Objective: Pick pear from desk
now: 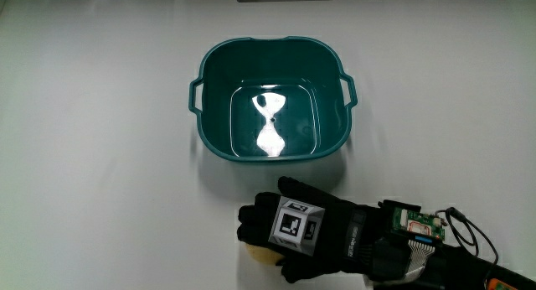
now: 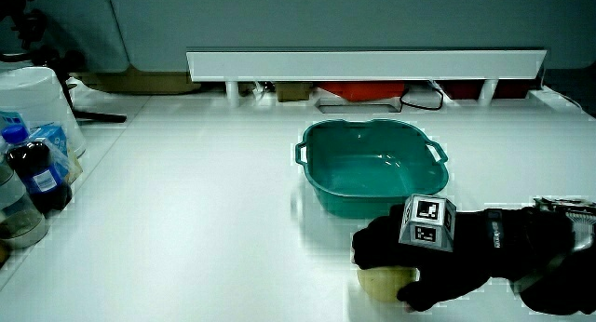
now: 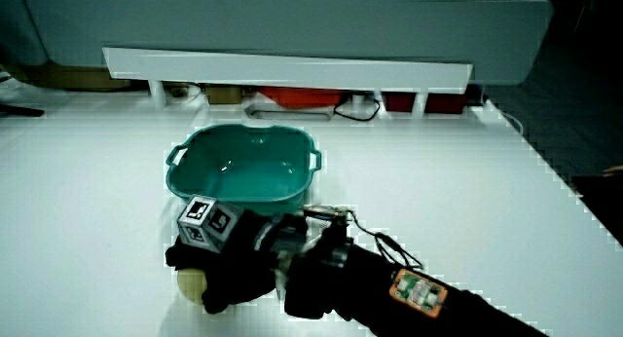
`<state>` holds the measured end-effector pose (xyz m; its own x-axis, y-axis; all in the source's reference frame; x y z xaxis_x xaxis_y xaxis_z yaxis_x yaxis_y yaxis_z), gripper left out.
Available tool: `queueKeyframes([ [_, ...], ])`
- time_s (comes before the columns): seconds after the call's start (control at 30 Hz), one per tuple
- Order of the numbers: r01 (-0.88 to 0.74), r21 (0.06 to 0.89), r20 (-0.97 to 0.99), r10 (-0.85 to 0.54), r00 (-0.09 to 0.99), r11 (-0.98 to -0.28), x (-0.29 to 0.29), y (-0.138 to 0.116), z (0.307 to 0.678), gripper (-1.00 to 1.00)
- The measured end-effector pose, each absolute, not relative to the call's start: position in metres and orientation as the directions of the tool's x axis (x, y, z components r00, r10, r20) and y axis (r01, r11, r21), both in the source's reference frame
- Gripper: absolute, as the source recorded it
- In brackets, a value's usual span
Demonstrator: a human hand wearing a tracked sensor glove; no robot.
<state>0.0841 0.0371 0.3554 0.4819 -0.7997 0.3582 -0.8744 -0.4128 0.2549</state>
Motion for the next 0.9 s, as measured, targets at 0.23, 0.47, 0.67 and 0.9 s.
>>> queueKeyframes([
  [0.23,-0.895,0.318,0.269,-0.876,0.4,-0.311,0.061,0.048,0.366,0.0],
  [0.47,-0.919,0.274,0.3,-0.882,0.362,-0.284,0.047,0.061,0.38,0.0],
  [0.67,-0.934,0.243,0.24,-0.917,0.32,-0.262,0.034,0.074,0.394,0.0],
  [0.9,-0.933,0.264,0.187,-0.936,0.3,-0.246,0.026,0.081,0.405,0.0],
])
